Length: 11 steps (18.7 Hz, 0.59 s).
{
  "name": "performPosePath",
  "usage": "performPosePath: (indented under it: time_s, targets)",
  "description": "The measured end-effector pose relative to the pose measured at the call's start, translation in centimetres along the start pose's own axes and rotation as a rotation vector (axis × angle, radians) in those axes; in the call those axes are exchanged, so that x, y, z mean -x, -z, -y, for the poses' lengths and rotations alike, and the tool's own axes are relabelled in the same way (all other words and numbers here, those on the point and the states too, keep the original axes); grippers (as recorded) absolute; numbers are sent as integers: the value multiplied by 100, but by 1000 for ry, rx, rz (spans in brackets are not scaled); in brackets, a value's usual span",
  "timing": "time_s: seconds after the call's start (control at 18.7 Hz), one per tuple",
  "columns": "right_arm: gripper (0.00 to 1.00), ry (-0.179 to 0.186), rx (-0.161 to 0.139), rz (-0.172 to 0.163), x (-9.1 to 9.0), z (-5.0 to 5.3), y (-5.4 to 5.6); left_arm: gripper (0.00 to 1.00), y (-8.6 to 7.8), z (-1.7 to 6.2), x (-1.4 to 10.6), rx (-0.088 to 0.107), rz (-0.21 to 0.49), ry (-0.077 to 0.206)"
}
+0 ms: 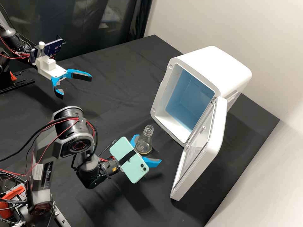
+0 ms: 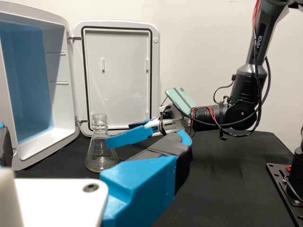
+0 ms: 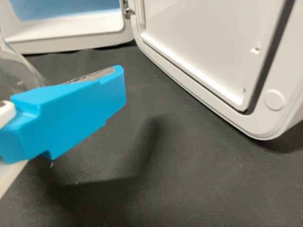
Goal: Place the flask in the incubator
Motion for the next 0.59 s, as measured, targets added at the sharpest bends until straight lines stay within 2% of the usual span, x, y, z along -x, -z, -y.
performPosePath:
  time_s: [0.16, 0.37, 0.48, 0.59]
  targets:
    - [0, -17, 4, -10, 13, -37, 27, 100, 0, 0, 0, 0, 0, 0]
    - [0, -6, 4, -22, 16, -32, 36, 100, 0, 0, 0, 0, 0, 0]
    - [0, -14, 5, -25, 29, -51, 44, 100, 0, 0, 0, 0, 0, 0]
    - [0, -15, -6, -27, 36, -52, 47, 100, 0, 0, 0, 0, 0, 0]
